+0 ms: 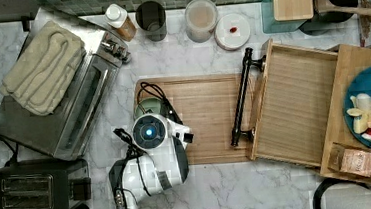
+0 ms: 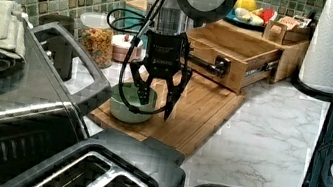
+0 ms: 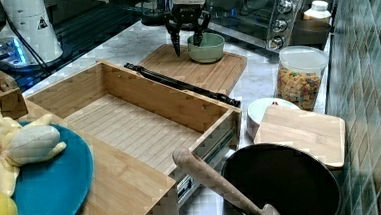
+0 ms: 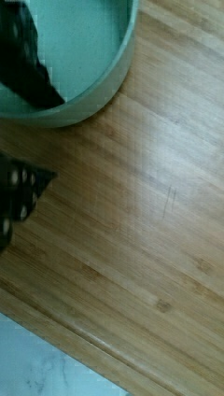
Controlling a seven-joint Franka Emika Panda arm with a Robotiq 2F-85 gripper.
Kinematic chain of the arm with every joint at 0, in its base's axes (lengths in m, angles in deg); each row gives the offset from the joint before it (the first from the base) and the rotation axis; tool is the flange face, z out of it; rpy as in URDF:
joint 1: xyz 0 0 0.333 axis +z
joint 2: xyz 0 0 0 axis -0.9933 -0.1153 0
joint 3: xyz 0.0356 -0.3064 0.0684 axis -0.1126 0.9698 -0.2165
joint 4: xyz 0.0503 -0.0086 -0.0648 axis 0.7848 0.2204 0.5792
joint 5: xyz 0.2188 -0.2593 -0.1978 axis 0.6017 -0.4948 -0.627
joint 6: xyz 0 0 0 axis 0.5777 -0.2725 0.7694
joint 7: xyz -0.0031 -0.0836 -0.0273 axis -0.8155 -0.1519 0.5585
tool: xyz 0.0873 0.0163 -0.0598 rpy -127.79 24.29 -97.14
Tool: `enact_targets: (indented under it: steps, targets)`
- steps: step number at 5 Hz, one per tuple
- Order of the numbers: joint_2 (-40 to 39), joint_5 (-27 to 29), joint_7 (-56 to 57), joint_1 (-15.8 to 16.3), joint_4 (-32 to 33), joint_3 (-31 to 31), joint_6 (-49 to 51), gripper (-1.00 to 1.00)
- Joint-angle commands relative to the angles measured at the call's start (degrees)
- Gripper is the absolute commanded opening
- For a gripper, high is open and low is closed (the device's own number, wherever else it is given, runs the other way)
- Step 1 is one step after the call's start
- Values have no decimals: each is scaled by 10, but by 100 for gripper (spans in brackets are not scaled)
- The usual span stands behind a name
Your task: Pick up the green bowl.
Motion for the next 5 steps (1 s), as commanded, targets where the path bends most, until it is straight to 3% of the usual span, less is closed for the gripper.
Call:
enact_targets:
  steps: [1,2,3,5]
  targets:
    - [17,12,7,-10,-19,1,41,-100]
    - [40,25,21,-17,-26,-3,79,-100]
    - [92,9,27,-14,6,0,53,-100]
    - [191,50,152,-42,-41,30,212,-100]
